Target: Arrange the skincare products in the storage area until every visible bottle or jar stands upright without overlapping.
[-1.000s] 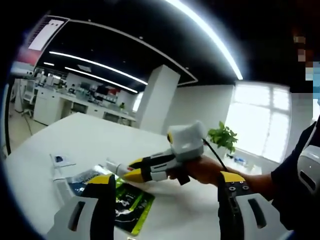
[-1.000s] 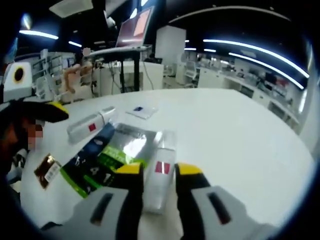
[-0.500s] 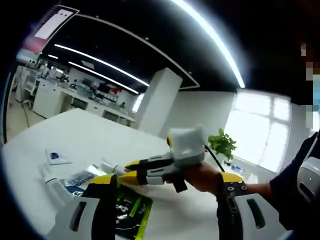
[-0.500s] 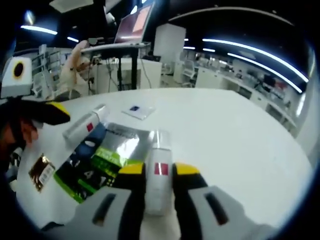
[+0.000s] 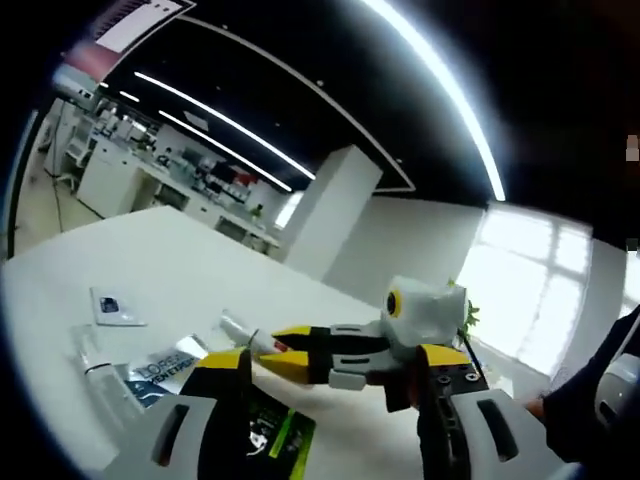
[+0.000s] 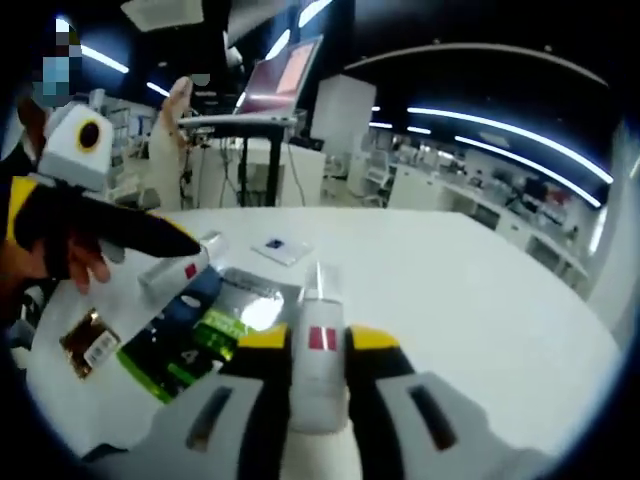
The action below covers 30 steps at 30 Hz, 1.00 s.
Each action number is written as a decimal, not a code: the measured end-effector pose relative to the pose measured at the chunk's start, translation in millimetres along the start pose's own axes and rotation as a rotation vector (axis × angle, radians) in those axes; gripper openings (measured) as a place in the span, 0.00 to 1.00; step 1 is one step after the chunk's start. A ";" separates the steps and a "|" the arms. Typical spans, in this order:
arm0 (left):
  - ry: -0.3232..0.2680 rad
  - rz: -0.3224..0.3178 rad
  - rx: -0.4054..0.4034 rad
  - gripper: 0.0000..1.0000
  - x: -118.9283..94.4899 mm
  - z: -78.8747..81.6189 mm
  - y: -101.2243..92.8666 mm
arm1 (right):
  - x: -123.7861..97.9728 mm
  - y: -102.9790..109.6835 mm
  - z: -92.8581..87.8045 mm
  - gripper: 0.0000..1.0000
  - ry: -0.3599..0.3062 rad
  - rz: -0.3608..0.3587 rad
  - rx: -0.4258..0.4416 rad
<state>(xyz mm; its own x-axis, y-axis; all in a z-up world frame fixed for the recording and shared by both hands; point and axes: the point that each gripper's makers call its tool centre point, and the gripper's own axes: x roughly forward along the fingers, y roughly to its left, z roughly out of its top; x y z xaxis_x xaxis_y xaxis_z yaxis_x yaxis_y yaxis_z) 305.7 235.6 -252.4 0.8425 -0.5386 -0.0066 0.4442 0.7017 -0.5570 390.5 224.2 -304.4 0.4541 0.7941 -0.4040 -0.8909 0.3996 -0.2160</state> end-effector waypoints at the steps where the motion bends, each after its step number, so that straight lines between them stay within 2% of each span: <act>1: -0.003 0.004 -0.004 0.65 1.7 0.4 0.6 | -2.1 -0.5 2.1 0.19 -0.010 -0.004 -0.005; 13: -0.056 0.018 -0.097 0.60 17.8 10.8 8.5 | -18.0 -4.3 26.4 0.19 -0.154 -0.020 -0.042; 30: -0.118 0.028 -0.181 0.57 31.8 21.7 19.9 | -33.4 2.4 49.8 0.19 -0.296 0.000 -0.051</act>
<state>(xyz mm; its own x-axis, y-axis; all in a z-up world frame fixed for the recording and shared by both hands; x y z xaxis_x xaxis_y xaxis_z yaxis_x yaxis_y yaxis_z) 347.9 242.6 -245.6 0.8883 -0.4544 0.0671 0.3673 0.6149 -0.6978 372.7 221.5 -247.2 0.4251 0.8960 -0.1285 -0.8857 0.3824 -0.2634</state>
